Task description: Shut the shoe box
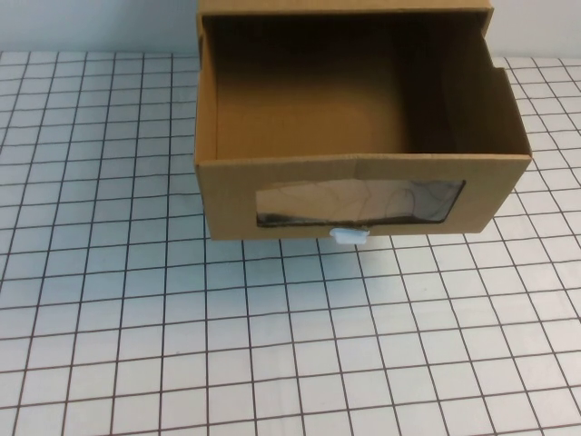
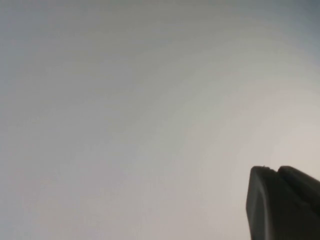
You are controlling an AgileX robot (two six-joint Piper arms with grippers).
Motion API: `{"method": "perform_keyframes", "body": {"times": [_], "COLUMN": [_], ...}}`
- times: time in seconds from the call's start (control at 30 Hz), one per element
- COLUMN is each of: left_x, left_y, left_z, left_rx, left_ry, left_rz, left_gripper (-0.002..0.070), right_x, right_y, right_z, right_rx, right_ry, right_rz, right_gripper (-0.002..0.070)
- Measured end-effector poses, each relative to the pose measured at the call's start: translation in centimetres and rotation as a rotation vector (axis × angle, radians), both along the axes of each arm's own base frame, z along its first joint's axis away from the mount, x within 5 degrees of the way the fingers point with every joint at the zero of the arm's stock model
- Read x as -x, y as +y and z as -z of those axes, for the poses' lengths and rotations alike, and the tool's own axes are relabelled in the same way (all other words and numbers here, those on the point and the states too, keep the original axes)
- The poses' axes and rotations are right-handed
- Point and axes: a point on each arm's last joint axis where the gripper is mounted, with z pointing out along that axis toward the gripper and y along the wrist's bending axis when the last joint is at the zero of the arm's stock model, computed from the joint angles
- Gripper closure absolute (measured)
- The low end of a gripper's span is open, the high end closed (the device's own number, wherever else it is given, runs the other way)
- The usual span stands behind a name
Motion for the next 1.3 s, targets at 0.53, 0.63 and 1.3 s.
{"method": "perform_keyframes", "body": {"times": [0.53,0.63,1.3], "left_x": [-12.4,-15.3,-37.8], "left_y": [-2.1,-2.8,-12.8], "left_z": [2.8,3.9,5.0], "left_rx": [-0.042,-0.012,-0.366], "left_ry": [0.643,0.74,0.921], "left_rz": [0.056,0.107,0.798], "left_gripper": [0.068,0.068,0.068], "right_x": [-13.1,-14.8,-18.5], "right_y": [2.6,4.2,15.9], "right_z": [4.6,5.6,14.4], "right_rx": [0.072,0.114,1.167], "right_ry": [0.697,0.749,0.499], "right_rz": [-0.176,-0.291,-0.858], "right_gripper": [0.0689,0.0689,0.0689]}}
